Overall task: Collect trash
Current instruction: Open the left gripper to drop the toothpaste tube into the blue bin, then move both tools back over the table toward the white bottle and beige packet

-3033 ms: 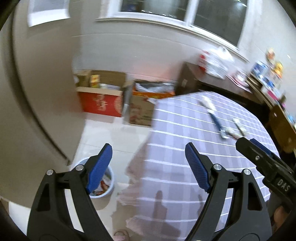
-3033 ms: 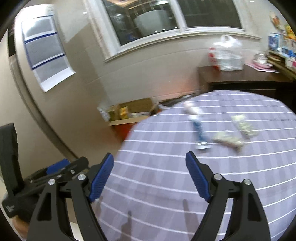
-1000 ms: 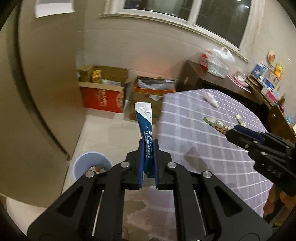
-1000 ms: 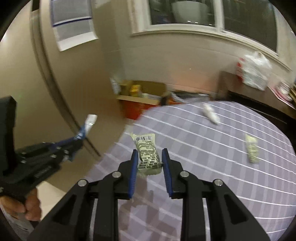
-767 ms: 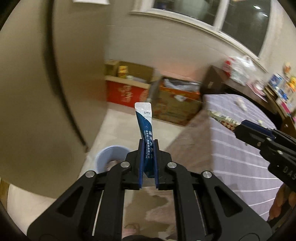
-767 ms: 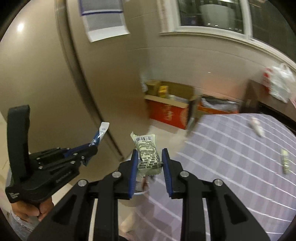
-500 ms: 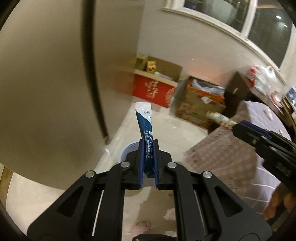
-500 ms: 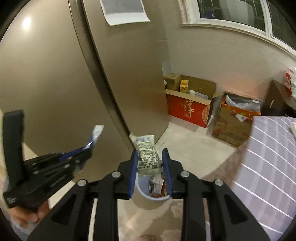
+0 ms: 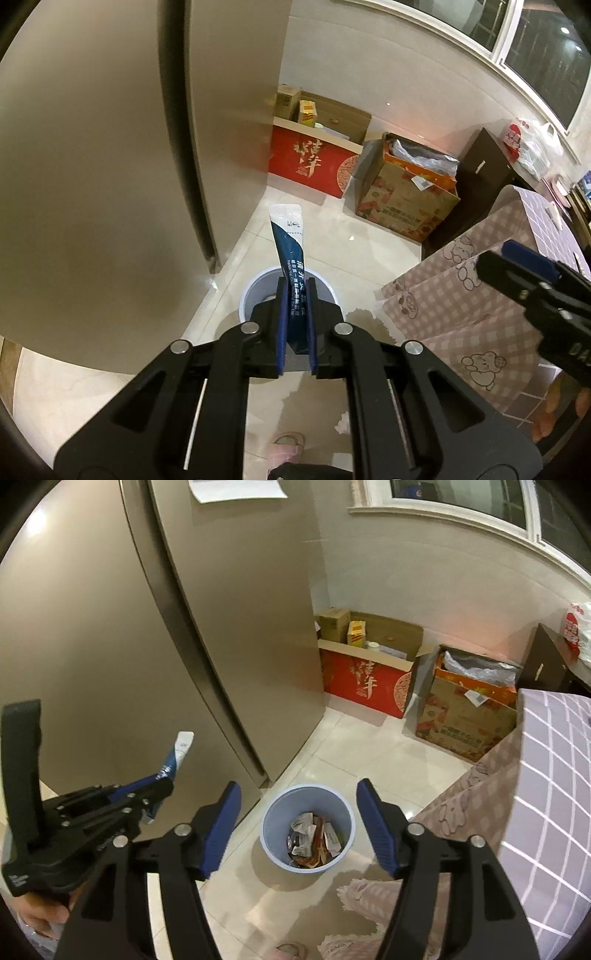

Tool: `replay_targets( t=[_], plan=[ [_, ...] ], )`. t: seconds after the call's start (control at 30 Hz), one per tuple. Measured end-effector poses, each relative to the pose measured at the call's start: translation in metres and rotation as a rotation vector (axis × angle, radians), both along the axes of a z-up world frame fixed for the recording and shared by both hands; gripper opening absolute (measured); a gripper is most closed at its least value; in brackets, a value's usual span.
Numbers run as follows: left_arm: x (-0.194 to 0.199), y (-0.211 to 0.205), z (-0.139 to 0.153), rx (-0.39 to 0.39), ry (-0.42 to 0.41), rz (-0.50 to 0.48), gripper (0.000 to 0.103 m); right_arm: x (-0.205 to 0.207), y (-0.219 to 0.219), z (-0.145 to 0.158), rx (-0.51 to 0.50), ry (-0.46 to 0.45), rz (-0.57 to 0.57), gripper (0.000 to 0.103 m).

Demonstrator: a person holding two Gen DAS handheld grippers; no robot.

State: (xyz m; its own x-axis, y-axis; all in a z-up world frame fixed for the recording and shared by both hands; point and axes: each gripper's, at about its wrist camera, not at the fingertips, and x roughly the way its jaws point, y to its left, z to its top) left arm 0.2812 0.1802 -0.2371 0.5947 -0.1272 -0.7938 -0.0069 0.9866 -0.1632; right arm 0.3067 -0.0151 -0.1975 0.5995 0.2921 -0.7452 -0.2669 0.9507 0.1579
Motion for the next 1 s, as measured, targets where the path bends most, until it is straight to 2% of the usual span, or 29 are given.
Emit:
replay_targets(
  t=[0.3, 0.53, 0.57, 0.6, 0.63, 0.67, 0.73, 0.8, 1.0],
  plan=[
    [0.014, -0.021, 0.004, -0.002, -0.005, -0.037, 0.009, -0.01, -0.026, 0.019, 0.017, -0.064, -0.049, 0.069],
    [0.038, -0.038, 0.003, 0.001, 0.007, -0.056, 0.011, -0.013, -0.05, 0.028, 0.071, -0.105, -0.097, 0.07],
    [0.043, -0.04, 0.002, 0.01, 0.013, -0.051, 0.014, -0.012, -0.054, 0.028, 0.079, -0.106, -0.104, 0.07],
    [0.047, -0.041, 0.001, 0.02, 0.024, -0.035, 0.038, -0.01, -0.056, 0.027, 0.08, -0.107, -0.109, 0.07],
    [0.049, -0.041, -0.001, 0.037, 0.025, -0.01, 0.077, -0.009, -0.058, 0.026, 0.081, -0.106, -0.115, 0.07],
    [0.047, -0.042, 0.001, 0.061, -0.001, 0.014, 0.081, -0.008, -0.06, 0.025, 0.083, -0.102, -0.117, 0.07],
    [0.045, -0.045, 0.003, 0.121, -0.018, 0.038, 0.081, -0.006, -0.062, 0.021, 0.085, -0.093, -0.118, 0.07],
    [0.043, -0.045, 0.003, 0.111, -0.008, 0.037, 0.081, -0.008, -0.06, 0.02, 0.082, -0.087, -0.12, 0.07],
    [0.029, -0.051, 0.015, 0.147, -0.035, 0.023, 0.081, -0.011, -0.062, 0.021, 0.09, -0.077, -0.12, 0.07]
  ],
)
